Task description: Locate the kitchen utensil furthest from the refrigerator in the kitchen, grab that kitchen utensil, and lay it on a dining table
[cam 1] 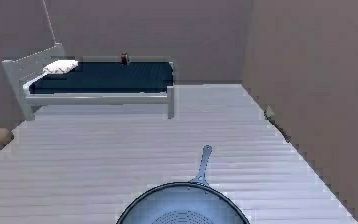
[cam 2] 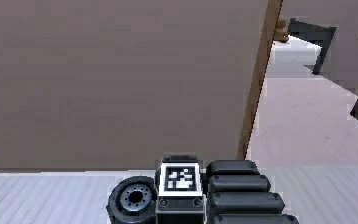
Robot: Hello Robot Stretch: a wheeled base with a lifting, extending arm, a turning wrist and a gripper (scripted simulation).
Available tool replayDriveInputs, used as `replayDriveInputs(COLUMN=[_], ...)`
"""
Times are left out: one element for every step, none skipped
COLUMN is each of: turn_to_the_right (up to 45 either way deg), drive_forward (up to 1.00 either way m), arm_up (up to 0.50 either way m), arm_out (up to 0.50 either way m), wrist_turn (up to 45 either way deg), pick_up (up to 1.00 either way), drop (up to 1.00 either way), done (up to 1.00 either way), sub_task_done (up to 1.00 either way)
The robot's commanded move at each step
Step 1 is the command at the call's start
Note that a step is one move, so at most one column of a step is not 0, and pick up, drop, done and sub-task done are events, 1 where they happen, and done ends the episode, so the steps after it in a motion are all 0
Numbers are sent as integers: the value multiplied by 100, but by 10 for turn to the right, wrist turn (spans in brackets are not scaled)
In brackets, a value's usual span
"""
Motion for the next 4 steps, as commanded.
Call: replayDriveInputs(turn_to_the_right=[120,-450,-210,-360], drive_forward=[0,0,0,0], arm_up=[0,0,0,0], arm_out=[0,0,0,0], wrist_turn=[0,0,0,0], pick_up=[0,0,0,0], drop=[0,0,0,0], done=[0,0,0,0], sub_task_done=[0,0,0,0])
